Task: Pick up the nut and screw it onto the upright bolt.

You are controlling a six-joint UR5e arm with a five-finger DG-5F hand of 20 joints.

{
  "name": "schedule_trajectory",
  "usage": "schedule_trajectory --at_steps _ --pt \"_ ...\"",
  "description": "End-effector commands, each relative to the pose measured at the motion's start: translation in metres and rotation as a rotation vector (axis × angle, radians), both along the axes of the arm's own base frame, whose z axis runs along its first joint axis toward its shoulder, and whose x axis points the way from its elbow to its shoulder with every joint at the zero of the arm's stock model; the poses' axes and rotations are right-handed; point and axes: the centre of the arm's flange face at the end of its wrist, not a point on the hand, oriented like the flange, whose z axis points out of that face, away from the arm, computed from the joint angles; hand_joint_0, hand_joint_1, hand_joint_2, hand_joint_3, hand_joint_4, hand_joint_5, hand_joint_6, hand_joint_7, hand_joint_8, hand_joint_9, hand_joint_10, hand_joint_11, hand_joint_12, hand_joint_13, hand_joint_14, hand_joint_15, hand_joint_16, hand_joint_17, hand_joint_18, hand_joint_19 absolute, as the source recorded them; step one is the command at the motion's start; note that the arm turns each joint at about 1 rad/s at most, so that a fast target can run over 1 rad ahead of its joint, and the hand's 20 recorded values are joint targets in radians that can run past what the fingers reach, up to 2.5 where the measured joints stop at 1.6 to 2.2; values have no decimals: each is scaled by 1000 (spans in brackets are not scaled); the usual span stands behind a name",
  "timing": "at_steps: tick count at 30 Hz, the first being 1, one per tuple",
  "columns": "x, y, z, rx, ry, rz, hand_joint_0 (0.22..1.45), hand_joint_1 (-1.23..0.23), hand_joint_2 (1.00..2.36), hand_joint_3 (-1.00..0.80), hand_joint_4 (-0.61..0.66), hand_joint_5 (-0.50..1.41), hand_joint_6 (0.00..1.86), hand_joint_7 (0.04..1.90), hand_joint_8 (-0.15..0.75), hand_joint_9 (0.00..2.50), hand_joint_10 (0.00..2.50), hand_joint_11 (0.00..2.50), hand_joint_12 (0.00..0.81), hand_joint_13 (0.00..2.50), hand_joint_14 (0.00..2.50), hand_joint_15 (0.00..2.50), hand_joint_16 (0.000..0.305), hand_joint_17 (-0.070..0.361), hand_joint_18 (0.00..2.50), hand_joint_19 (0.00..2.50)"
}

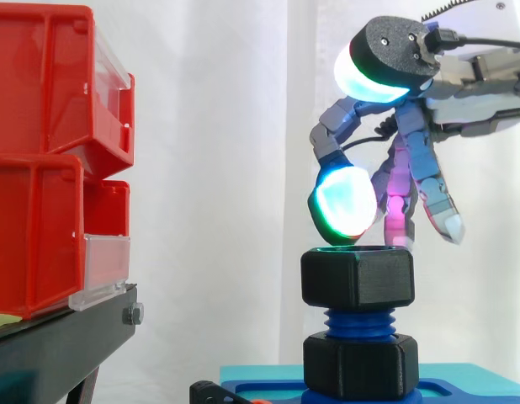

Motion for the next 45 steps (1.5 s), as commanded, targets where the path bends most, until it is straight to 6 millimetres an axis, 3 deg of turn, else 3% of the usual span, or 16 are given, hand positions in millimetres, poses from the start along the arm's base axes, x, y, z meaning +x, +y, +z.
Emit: schedule_trajectory --at_steps 1,6,8,12,15,16,19,28,45 --pt "-1 -7 12 -12 16 -5 470 -81 1000 -500 264 -29 505 999 301 1548 7 185 359 1170 4 117 44 99 849 129" --pt "6 -5 15 -14 -31 37 460 -86 1000 -500 229 -97 503 757 298 1205 0 40 400 827 2 51 52 118 689 179" --pt "12 2 12 -9 -65 61 451 -84 1000 -500 190 -135 502 668 296 909 0 0 419 492 0 0 56 126 363 99" --pt "24 10 5 -1 -126 68 439 -69 1000 -500 159 -154 501 622 289 600 0 0 415 185 0 0 59 132 0 0" --pt "30 20 -8 2 -124 80 436 -63 1000 -500 160 -155 501 618 286 553 0 0 412 135 0 0 59 133 0 0" --pt "34 25 -22 7 -108 88 434 -60 1000 -500 160 -155 501 616 283 528 0 0 413 101 0 0 60 134 0 0" --pt "35 29 -25 30 -103 94 432 -29 1000 -500 157 -157 501 629 278 464 0 0 409 17 0 0 61 136 0 0" --pt "30 36 -31 27 -47 104 432 -18 1000 -500 166 -144 502 673 275 451 0 0 410 2 0 0 61 137 0 0" --pt "26 51 -35 36 -11 124 460 -94 1000 -500 208 -106 503 794 302 669 0 0 396 199 0 0 49 109 0 0"
